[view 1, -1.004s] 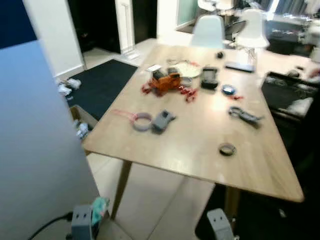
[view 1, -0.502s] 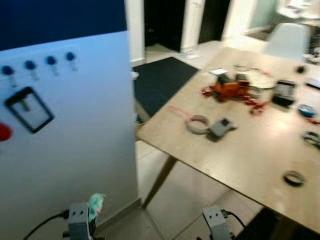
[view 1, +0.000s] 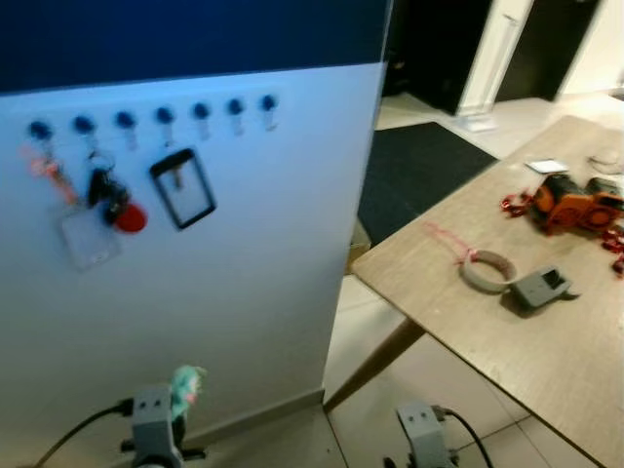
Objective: Hang keys on a hook
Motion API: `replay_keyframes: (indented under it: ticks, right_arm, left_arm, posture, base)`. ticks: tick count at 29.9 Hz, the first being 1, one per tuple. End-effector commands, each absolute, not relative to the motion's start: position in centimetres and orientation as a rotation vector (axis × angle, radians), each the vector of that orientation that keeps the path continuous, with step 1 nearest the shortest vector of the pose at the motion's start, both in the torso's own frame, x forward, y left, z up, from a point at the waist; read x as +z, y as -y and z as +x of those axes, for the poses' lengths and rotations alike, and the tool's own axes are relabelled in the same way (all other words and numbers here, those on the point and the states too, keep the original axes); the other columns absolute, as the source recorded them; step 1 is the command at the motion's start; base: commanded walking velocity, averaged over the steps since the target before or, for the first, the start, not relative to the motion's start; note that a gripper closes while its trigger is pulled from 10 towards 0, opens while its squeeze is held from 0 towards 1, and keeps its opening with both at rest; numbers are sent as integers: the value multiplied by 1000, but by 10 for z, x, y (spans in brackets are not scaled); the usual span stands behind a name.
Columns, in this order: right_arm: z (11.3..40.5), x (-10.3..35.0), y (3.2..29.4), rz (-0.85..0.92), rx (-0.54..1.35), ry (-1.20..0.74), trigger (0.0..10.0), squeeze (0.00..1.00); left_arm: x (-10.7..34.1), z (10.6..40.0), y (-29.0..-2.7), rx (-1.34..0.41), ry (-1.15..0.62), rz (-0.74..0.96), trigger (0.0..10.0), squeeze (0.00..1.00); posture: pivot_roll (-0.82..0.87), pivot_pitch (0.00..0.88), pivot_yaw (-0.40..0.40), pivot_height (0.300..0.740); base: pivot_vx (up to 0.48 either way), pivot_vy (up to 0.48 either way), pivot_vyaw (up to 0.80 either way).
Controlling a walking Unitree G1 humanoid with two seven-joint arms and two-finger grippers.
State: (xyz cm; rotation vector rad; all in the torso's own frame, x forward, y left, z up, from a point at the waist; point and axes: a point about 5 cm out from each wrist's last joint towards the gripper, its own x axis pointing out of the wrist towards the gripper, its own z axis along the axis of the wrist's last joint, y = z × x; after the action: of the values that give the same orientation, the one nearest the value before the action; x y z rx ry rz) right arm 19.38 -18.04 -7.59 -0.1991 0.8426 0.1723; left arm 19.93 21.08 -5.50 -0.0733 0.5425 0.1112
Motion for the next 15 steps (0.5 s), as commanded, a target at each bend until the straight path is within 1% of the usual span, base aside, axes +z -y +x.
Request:
replay_keyframes:
  ticks: [1, 15]
  right_arm:
    - [190, -78, 184, -194, 154, -861, 10000, 0]
    - [192, -77, 184, -191, 151, -853, 10000, 0]
  left_arm:
    - [-58, 194, -212, 120, -563, -67, 10000, 0]
    - [-56, 196, -211, 121, -551, -53, 10000, 0]
  posture:
    - [39, 61, -10, 740]
    - [43, 58, -11, 740]
  base:
    - [0, 0, 800]
    - [0, 0, 800]
